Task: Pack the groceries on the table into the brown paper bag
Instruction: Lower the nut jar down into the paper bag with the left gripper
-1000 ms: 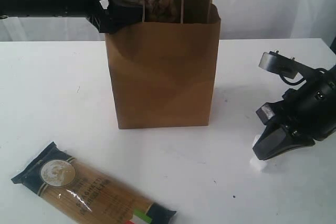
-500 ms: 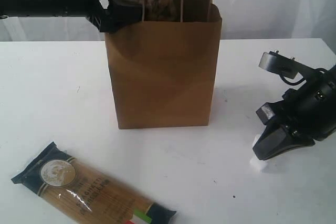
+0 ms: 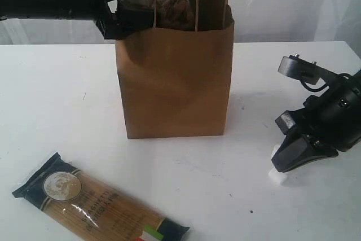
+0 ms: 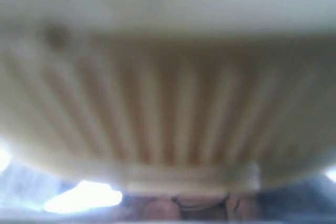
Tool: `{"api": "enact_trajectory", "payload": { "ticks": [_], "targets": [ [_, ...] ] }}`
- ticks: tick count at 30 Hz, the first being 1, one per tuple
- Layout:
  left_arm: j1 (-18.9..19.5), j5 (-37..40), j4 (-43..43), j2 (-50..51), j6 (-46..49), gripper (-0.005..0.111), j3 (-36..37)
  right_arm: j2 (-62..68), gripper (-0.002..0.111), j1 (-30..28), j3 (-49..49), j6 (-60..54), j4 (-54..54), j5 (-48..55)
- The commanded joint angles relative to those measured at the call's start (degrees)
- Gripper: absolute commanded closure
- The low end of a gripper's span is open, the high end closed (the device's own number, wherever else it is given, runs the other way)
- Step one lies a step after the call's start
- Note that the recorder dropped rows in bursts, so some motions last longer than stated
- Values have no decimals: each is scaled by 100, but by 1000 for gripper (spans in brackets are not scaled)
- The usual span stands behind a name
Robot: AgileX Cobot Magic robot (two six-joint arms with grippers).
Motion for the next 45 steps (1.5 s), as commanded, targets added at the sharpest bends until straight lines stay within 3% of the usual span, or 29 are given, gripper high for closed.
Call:
{"api": "enact_trajectory", "payload": {
  "ticks": [1,9,15,31,39,45],
  "targets": [
    [-9,318,12,-80,56,30,-36,-53,108,-22,-27,-68,16,26],
    [-9,453,21,-80,98,30,-36,-53,108,-22,-27,-68,16,26],
    [-9,451,21,-80,98,1,-36,-53,108,-22,-27,-67,16,26],
    [-9,461,-14,-80,98,1,-36,-53,108,-22,-27,-67,16,26],
    [-9,78,-1002,-230,98,2,-65,-53,108,-22,-27,-67,16,26],
    [-9,-30,-540,-478,-294,2,-185,-53,108,-22,-27,-67,16,26]
  ]
}}
